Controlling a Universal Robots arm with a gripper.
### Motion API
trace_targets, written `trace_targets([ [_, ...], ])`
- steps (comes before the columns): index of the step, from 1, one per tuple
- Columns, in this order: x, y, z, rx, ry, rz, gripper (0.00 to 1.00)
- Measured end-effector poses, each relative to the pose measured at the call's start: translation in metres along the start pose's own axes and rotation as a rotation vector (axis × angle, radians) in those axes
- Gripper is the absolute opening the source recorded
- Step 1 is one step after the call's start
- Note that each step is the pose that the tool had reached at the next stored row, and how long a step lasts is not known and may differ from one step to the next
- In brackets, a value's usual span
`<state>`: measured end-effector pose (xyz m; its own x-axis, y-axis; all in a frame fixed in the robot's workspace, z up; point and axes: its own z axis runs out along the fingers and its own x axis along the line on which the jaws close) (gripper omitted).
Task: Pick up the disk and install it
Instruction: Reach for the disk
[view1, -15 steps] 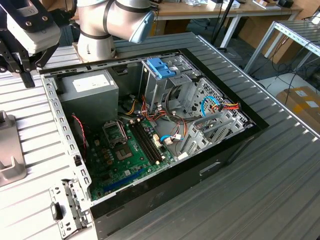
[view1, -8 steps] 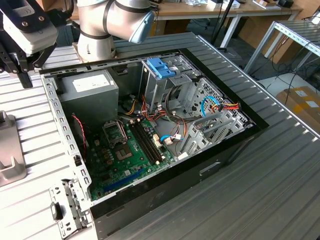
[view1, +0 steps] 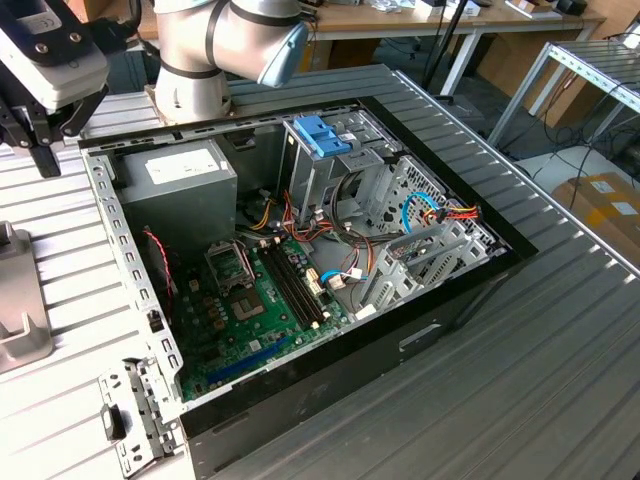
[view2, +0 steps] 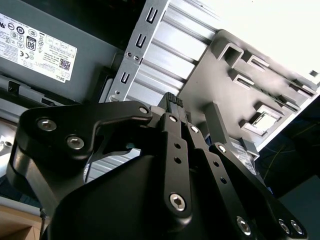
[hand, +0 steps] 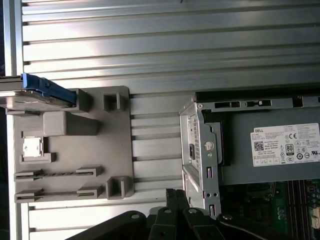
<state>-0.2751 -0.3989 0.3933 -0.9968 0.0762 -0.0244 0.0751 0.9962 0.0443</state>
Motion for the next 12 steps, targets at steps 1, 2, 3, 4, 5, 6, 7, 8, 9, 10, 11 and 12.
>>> trace_targets([
  [1,0.0007,-0.0001,0.0,0.0,0.0,0.0,0.1],
  [2,0.0013,-0.0001,0.0,0.0,0.0,0.0,0.1],
  [3,0.0023,-0.0002,-0.0001,0.0,0.0,0.0,0.1],
  [4,0.0033,-0.0002,-0.0001,0.0,0.0,0.0,0.1],
  [5,0.0039,-0.0003,-0.0001,0.0,0.0,0.0,0.1],
  [6,0.0044,-0.0003,-0.0001,0.0,0.0,0.0,0.1],
  [7,0.005,-0.0004,-0.0001,0.0,-0.0001,0.0,0.1],
  [8,0.0055,-0.0004,-0.0001,0.0,0.0,0.0,0.1],
  [9,0.0063,-0.0005,-0.0002,0.0,0.0,0.0,0.1],
  [10,0.0069,-0.0005,-0.0002,0.0,0.0,0.0,0.1],
  [11,0.0076,-0.0006,-0.0002,0.0,0.0,0.0,0.1],
  [12,0.0082,-0.0006,-0.0002,0.0,-0.0001,0.0,0.1],
])
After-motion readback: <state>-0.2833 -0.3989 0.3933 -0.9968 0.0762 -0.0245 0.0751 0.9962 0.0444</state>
